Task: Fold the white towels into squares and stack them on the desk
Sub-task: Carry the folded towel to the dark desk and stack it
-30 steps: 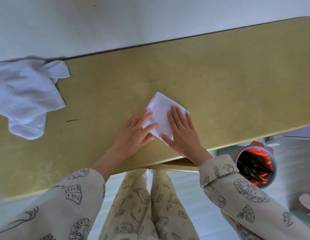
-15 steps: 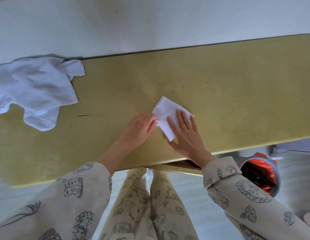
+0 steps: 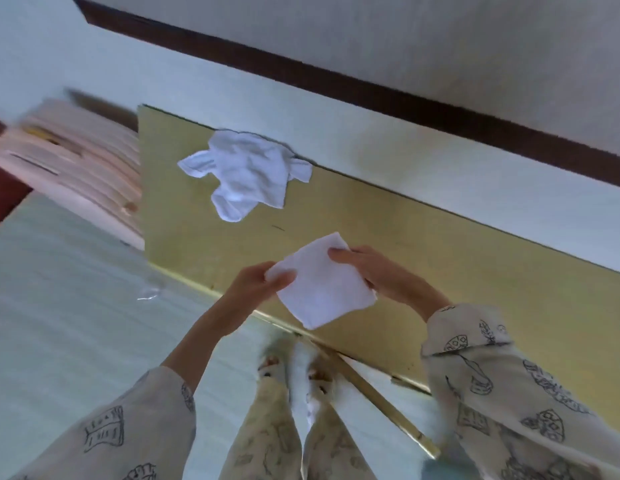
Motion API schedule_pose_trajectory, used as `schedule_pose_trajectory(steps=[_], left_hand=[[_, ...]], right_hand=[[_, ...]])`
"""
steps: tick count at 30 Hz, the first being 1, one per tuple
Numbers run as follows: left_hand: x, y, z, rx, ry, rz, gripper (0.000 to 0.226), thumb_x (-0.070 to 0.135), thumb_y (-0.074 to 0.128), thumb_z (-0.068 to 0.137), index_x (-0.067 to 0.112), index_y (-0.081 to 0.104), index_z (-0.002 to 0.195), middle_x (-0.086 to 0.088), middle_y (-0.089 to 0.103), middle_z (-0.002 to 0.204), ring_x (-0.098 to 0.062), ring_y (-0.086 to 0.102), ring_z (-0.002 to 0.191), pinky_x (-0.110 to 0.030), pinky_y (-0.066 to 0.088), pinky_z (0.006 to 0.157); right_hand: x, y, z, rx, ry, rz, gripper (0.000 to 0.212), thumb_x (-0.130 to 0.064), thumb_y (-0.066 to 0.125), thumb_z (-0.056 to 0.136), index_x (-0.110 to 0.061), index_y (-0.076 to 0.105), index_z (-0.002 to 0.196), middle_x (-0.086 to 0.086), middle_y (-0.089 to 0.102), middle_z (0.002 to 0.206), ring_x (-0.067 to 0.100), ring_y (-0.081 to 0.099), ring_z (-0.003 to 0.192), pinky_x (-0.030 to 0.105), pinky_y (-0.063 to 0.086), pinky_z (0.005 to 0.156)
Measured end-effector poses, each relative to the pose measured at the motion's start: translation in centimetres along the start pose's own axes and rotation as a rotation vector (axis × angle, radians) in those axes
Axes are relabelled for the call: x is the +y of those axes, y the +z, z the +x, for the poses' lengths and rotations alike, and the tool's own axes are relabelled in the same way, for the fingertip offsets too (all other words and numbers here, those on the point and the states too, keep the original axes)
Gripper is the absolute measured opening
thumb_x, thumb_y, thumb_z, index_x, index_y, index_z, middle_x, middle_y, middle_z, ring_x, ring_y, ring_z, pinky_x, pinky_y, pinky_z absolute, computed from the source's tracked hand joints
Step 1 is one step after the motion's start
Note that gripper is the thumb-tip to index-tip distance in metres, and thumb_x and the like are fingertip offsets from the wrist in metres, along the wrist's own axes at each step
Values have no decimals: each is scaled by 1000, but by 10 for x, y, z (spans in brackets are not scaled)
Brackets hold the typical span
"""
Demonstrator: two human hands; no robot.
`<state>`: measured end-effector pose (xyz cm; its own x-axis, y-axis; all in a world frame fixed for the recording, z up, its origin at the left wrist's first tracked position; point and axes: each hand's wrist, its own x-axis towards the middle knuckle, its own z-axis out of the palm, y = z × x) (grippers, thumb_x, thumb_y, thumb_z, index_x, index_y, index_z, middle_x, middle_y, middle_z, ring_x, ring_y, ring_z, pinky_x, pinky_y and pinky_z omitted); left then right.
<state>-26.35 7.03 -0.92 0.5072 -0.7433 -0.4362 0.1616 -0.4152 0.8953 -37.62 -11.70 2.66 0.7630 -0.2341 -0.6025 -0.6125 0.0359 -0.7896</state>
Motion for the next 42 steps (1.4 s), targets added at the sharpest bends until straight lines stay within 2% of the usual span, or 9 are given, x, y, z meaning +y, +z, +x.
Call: schedule_pose_trajectory(steps=[4, 7, 10, 14, 19, 26, 30, 35, 42], left_hand=[[13, -57, -74, 364, 53, -163, 32, 40, 70, 75, 11, 59, 84, -3, 56, 77, -14, 56, 74, -27, 53, 64], [11, -102, -146, 702, 116, -111, 16, 25, 63, 86, 11, 56, 84, -6, 55, 77, -13, 55, 69, -23, 54, 53], [-17, -145, -235, 954, 106, -126, 21, 24, 61, 88, 4, 55, 91, -6, 56, 80, -8, 57, 67, -26, 56, 51], [-81, -183, -373, 1189, 44, -172, 27, 25, 60, 88, 1, 52, 96, -8, 56, 80, -14, 56, 67, -26, 54, 49], [-174, -208, -550, 1379, -31, -332, 26, 26, 56, 91, 2, 50, 101, -14, 57, 83, -17, 59, 68, -32, 56, 53], [-274, -228, -743, 1723, -180, -476, 17, 19, 45, 97, 8, 52, 107, -11, 58, 84, -21, 59, 67, -32, 55, 61], [-311, -273, -813, 1877, -209, -495, 16, 15, 46, 96, 7, 58, 102, -9, 60, 85, -22, 58, 77, -31, 53, 70], [-349, -359, -898, 1944, -245, -487, 17, 18, 45, 96, 10, 59, 101, -6, 63, 88, -19, 61, 78, -29, 52, 73], [-387, -482, -998, 1988, -245, -473, 15, 18, 44, 97, 19, 59, 98, -4, 66, 90, -20, 64, 80, -30, 52, 74]], right_hand=[[-62, 69, 10, -203, -96, -64, 27, -37, 47, 95, -17, 65, 98, 5, 68, 101, 23, 63, 97, 38, 46, 85], [-107, 152, 11, -258, -215, -239, 31, -33, 49, 95, -8, 62, 106, 12, 64, 95, 26, 62, 89, 36, 43, 73], [-135, 254, -4, -390, -329, -421, 20, -26, 49, 95, -9, 57, 89, 5, 50, 74, 15, 48, 66, 27, 42, 58], [-140, 399, -48, -630, -369, -545, 17, -22, 51, 95, -7, 58, 97, 3, 55, 80, 13, 55, 70, 24, 51, 62], [-112, 590, -119, -848, -463, -636, 14, -21, 51, 94, -9, 55, 88, 2, 50, 76, 12, 52, 67, 24, 48, 60], [-89, 801, -189, -927, -764, -883, 30, -27, 51, 91, 0, 51, 77, 1, 46, 64, 17, 41, 62, 29, 36, 61], [-102, 900, -210, -962, -862, -861, 26, -25, 50, 93, -9, 47, 73, -3, 40, 61, 13, 36, 58, 30, 28, 56], [-127, 1045, -209, -936, -925, -780, 38, -42, 49, 84, -6, 48, 73, 0, 45, 63, 14, 41, 60, 34, 34, 60], [-177, 1224, -201, -860, -1046, -820, 27, -24, 48, 94, -11, 41, 71, -1, 45, 63, 17, 43, 62, 28, 31, 55]])
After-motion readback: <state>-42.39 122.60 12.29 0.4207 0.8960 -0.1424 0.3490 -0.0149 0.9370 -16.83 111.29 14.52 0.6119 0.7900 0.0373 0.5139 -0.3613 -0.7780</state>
